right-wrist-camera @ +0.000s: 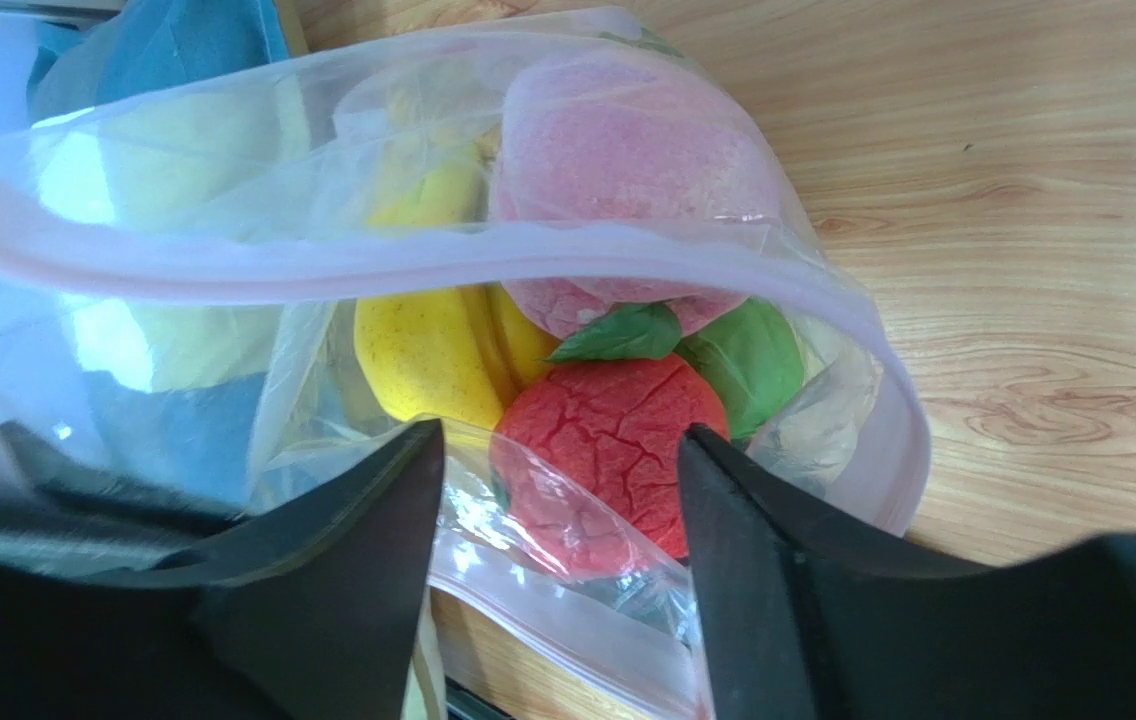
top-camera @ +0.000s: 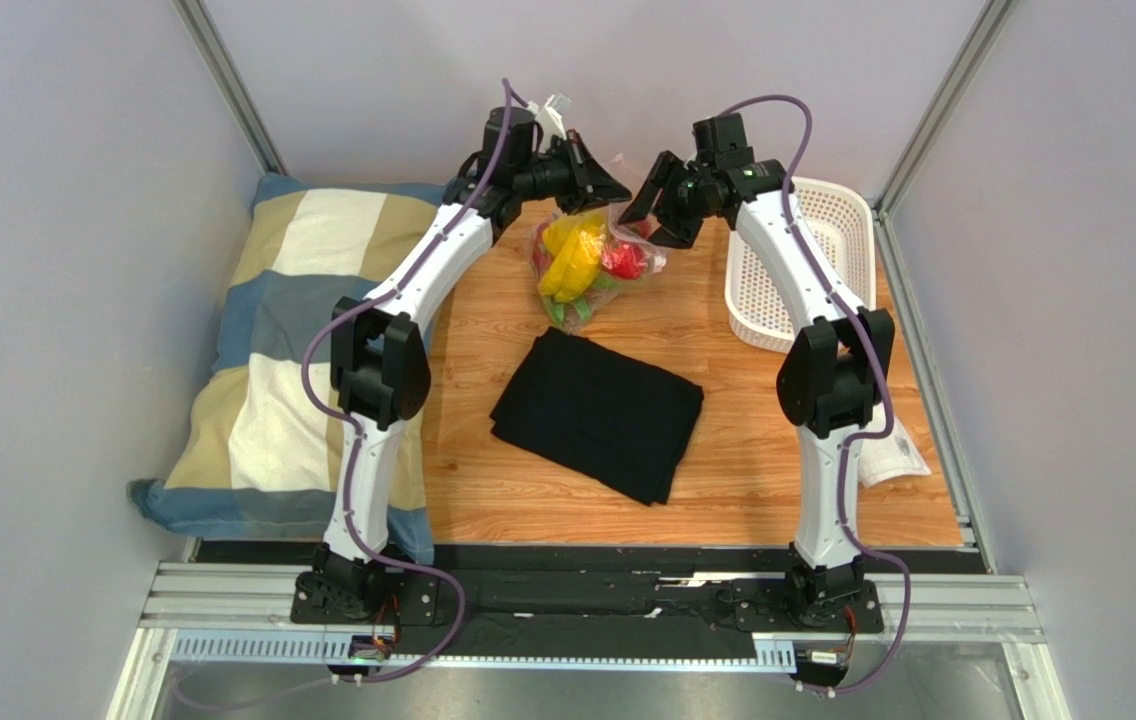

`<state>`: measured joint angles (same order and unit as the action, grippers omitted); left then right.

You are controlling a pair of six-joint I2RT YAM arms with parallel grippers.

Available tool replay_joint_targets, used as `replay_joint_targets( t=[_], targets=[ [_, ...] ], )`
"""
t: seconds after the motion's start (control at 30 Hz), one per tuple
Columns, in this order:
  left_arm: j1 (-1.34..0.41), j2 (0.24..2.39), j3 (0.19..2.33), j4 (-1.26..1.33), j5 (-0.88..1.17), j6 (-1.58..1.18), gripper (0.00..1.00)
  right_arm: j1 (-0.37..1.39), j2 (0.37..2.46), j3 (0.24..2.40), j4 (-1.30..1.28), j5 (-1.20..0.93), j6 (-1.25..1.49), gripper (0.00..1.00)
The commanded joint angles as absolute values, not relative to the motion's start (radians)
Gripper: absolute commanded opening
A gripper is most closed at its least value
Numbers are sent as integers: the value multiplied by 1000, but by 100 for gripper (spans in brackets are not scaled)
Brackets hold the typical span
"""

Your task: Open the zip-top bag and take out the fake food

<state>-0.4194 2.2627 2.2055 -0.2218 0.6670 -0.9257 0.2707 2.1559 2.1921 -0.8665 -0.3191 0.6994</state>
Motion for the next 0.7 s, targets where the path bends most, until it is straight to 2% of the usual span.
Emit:
replay_joint_targets(
  t=[0.0,0.13,0.27,0.5,0.6,0.67],
  targets=[
    [-451,2152,2206,-156,696,-942,0,273,2134,2149,-792,-328,748,67],
    [-474,2138,2191,-164,692,-940,0,267,2125,2103,-782,-328,802,69],
    [-476,2128,2187,-199,681,-917,0,238,2016,1967,-671,-353,822,70],
    [-476,2121,2184,-253,663,-888,0,209,1954,1876,-624,-387,837,66],
    [-482,2114,2175,-236,669,-902,0,212,1982,1905,-638,-396,850,70],
    [-491,2111,2171,-226,673,-917,0,221,2003,1917,-646,-376,850,79]
  ],
)
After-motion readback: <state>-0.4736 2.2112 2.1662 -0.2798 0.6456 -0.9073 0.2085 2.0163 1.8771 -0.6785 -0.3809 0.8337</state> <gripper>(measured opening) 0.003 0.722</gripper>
